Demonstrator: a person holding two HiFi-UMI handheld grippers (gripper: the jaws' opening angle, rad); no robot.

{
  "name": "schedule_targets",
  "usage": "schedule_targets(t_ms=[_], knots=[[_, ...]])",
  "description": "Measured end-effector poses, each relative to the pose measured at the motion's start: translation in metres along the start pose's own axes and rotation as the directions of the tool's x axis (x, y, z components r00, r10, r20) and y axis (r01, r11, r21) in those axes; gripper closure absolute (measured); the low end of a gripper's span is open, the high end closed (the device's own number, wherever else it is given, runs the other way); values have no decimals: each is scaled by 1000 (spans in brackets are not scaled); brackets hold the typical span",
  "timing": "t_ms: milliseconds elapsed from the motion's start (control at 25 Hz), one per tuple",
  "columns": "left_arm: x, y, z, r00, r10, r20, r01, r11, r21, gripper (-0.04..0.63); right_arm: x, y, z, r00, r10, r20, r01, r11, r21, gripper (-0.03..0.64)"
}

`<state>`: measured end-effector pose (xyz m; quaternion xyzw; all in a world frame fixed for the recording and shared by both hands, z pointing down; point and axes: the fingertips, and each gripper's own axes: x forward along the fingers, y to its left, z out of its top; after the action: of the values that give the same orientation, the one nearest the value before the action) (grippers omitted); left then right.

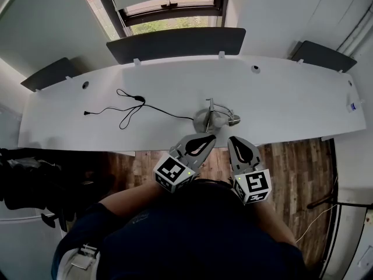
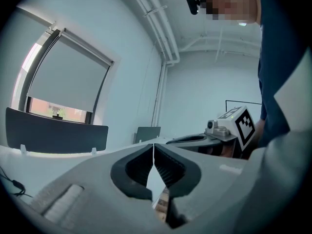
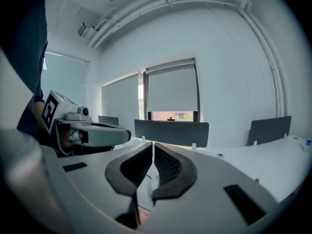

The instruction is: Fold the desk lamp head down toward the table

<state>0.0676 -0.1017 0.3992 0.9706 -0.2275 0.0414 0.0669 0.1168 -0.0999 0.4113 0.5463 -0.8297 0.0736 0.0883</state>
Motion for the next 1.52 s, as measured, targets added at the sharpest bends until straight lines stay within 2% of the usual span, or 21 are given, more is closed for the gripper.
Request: schedule_targets(t_ms=[360,480,760,960,1240,1520], knots=[[-2,-12,-9,999,-38,-16,38,999,2,589,-4,10,-7,1000,18,9,-19,1000,12,606],[-2,-12,-6,999,-35,-1,35,999,-11,589,-4,12,-8,1000,29,9,-29,1000,7,606],[-4,-12,-8,999,-38,-13,38,999,21,589,-3,15,-8,999,42,3,-42,999,8,607],[-6,-14,-3,999,-41,-10,41,999,-15,589,-3,17,-6,999,49,2,-49,999,1,607],[-8,-15,-3,999,-37,-14,37,999,11,589,-5,17,-6,999,52,1,-52,999,0,607],[-8,-17,-1,999,-34,3,34,999,3,589,-7,18,-7,999,53,4,-53,999,6,607]])
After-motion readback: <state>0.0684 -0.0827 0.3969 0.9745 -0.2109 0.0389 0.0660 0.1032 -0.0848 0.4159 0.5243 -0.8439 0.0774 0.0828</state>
